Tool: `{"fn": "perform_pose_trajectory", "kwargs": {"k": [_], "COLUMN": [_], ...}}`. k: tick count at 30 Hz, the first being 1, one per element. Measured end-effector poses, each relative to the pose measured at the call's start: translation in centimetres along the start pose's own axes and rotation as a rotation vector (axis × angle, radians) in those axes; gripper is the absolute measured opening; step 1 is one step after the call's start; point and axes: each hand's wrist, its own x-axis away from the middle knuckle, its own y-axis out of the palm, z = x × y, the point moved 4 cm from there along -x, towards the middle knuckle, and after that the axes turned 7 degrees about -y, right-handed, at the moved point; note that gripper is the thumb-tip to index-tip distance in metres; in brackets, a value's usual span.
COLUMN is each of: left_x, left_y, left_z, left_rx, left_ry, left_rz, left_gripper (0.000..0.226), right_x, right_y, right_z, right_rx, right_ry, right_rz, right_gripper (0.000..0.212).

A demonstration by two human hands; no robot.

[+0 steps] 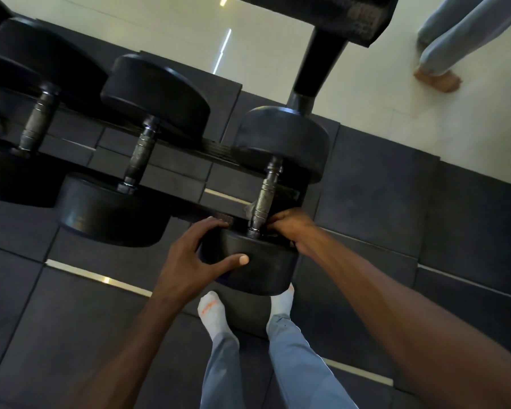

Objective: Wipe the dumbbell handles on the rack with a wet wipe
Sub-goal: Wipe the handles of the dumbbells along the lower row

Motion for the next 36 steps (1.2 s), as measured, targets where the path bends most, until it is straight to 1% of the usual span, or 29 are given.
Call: {"fn": "perform_pose_trajectory", "kwargs": {"k": [4, 7, 8, 12, 13, 17, 19, 21, 23, 25, 29, 34, 36], "left_x": [0.0, 0.0, 0.0, -0.1, -0.2, -0.2, -0.2, -0.2, -0.2, -0.3, -0.2, -0.3, -0.4], "left_y": [-0.1, -0.1, -0.1, -0.1, -0.1, -0.2, -0.2, 0.0, 0.0, -0.1, -0.1, -0.2, -0.3], "left_z": [0.2, 0.2, 0.2, 0.1, 0.1, -0.2, -0.3, -0.3, -0.4, -0.4, -0.4, -0.5, -0.6], "left_rx": [-0.014, -0.007, -0.007, -0.015, -0.019, -0.016, 0.004, 0.015, 0.001, -0.003, 0.018, 0.009, 0.006], "left_ry": [0.011, 0.024, 0.024, 0.017, 0.012, 0.008, 0.009, 0.010, 0.009, 0.009, 0.005, 0.003, 0.006], "left_rz": [-0.012, -0.008, -0.007, -0.010, -0.013, -0.016, -0.012, -0.011, -0.009, -0.005, -0.002, -0.012, -0.006], "left_gripper": [0.068, 0.067, 0.067, 0.068, 0.069, 0.072, 0.072, 0.071, 0.071, 0.072, 0.072, 0.070, 0.070], "right_x": [0.3, 0.8, 0.8, 0.4, 0.4, 0.9, 1.3, 1.7, 1.8, 1.5, 0.7, 1.1, 2.1], "right_y": [-0.3, -1.4, -1.3, 0.0, 0.1, -1.2, -1.5, -1.4, -1.4, -1.3, -0.4, -0.8, -1.6], "right_z": [-0.1, 0.5, 0.5, 0.1, 0.0, 0.4, 0.1, -0.3, -0.4, 0.2, 0.6, -0.1, -0.4], "right_rx": [-0.016, -0.104, -0.117, -0.114, -0.112, -0.108, -0.164, -0.242, -0.240, -0.189, -0.056, 0.065, 0.038], "right_ry": [0.011, 0.015, 0.017, 0.036, 0.037, 0.030, 0.055, 0.075, 0.081, 0.054, -0.068, -0.125, -0.135], "right_rz": [-0.037, -0.077, -0.074, 0.024, 0.023, -0.067, -0.122, -0.202, -0.247, -0.221, -0.104, -0.071, -0.063], "right_gripper": [0.014, 0.015, 0.015, 0.022, 0.021, 0.018, 0.015, 0.018, 0.025, 0.026, 0.020, 0.016, 0.014]}}
